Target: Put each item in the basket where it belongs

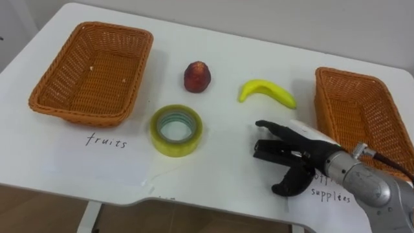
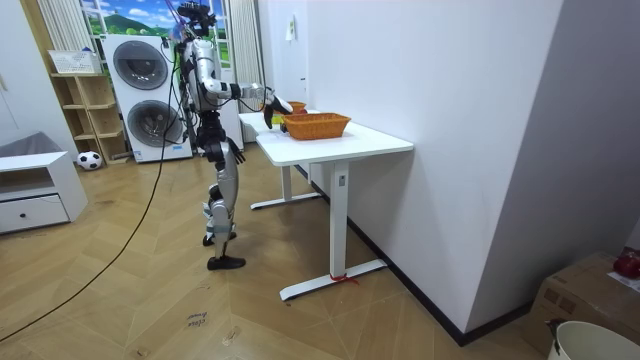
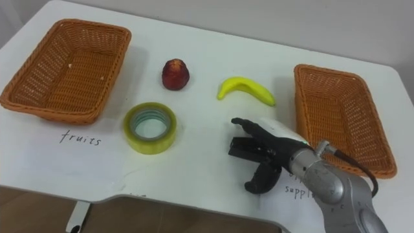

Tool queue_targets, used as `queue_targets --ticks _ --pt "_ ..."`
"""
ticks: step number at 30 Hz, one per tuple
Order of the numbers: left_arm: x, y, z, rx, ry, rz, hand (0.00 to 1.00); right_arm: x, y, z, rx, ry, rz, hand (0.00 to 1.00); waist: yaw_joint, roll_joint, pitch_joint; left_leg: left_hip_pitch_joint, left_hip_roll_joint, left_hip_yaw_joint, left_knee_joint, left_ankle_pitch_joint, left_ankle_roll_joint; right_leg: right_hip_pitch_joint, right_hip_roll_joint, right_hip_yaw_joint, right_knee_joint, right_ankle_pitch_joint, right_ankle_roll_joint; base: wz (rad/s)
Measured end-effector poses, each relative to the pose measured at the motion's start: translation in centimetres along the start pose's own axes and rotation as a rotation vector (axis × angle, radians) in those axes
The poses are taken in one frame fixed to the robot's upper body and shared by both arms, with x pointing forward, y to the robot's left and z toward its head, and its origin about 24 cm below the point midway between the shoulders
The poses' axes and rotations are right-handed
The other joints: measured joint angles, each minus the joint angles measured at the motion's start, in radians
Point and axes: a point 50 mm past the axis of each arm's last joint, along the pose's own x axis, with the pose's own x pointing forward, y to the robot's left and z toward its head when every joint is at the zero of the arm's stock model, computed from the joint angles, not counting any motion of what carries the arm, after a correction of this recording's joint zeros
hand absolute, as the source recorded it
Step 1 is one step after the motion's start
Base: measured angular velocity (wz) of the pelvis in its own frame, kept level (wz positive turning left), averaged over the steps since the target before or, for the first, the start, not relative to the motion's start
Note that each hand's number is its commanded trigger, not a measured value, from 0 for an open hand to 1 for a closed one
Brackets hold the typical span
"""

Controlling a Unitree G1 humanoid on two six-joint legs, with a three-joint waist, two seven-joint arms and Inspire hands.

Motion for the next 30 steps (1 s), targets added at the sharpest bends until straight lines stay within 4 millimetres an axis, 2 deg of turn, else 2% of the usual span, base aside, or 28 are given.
queue_targets --ticks 19,25,30 --pt "-0.01 -0.01 -0.07 0.011 0.009 0.015 0.00 0.35 0.33 0.20 -0.048 0.043 -0.030 0.00 0.000 0.004 -0.0037 -0.001 -0.002 -0.003 0.001 0.000 0.000 0.000 -0.002 -0.003 0.000 0.000 0.000 0.00" --pt "-0.01 0.06 -0.17 0.015 0.021 0.025 0.00 0.38 0.18 -0.30 -0.084 0.098 -0.058 0.00 -0.001 0.004 -0.0049 0.002 -0.002 -0.003 0.000 0.000 0.000 0.004 -0.003 -0.027 0.000 0.000 0.000 0.00" --pt "-0.01 0.03 -0.43 0.014 0.049 0.027 0.00 0.62 0.25 -0.51 -0.086 0.129 -0.061 0.00 -0.001 0.004 -0.0047 0.009 -0.002 -0.003 0.001 0.000 0.000 0.013 -0.003 -0.031 0.000 0.000 0.000 0.00"
